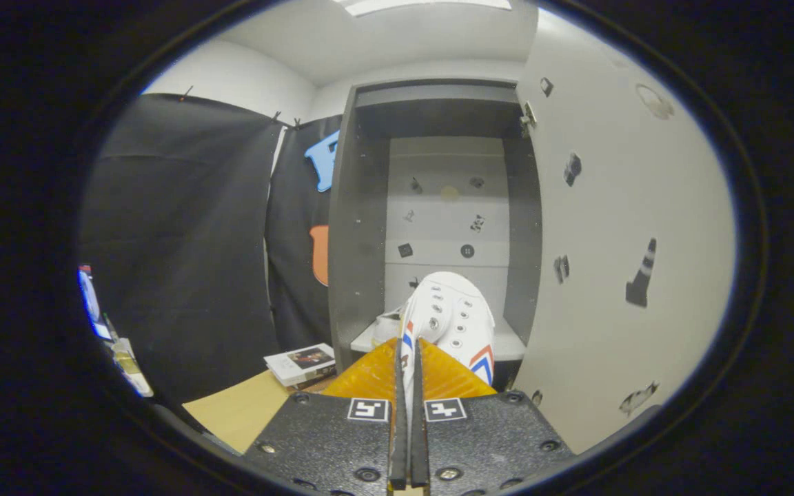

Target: Open the shoe cabinet door, grab the shoes and put them into the shoe cabinet, then close the shoe cabinet door.

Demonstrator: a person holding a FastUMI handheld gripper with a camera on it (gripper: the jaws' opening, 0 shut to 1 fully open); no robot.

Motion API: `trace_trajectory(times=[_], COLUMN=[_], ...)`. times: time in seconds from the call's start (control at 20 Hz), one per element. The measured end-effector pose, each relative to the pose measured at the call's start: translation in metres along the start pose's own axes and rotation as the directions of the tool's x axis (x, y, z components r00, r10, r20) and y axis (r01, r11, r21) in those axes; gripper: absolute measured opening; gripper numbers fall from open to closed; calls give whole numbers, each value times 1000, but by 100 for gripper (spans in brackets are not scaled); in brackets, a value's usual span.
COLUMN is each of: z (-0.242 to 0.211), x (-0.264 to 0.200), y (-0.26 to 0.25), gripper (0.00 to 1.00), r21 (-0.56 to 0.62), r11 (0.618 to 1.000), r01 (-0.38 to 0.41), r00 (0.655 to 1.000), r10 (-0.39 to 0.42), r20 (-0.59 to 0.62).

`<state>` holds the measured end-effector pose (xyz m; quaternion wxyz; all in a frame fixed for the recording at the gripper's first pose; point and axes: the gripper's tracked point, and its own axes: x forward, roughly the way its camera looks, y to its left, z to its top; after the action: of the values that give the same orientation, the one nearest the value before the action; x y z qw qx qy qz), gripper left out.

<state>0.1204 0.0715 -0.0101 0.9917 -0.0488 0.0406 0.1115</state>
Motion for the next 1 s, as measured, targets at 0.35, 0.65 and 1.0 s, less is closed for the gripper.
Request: trace_trajectory(times=[0.35, 0.65, 1.0], z=[53, 57, 35], x=[40, 89, 156], y=[-11, -32, -77], gripper=[6, 6, 6], r21=[-64, -102, -92], r11=[997, 991, 982], r01=[42, 86, 166], r00=[998, 988, 966], r10=[-45, -98, -181], r20=[-49, -118, -183])
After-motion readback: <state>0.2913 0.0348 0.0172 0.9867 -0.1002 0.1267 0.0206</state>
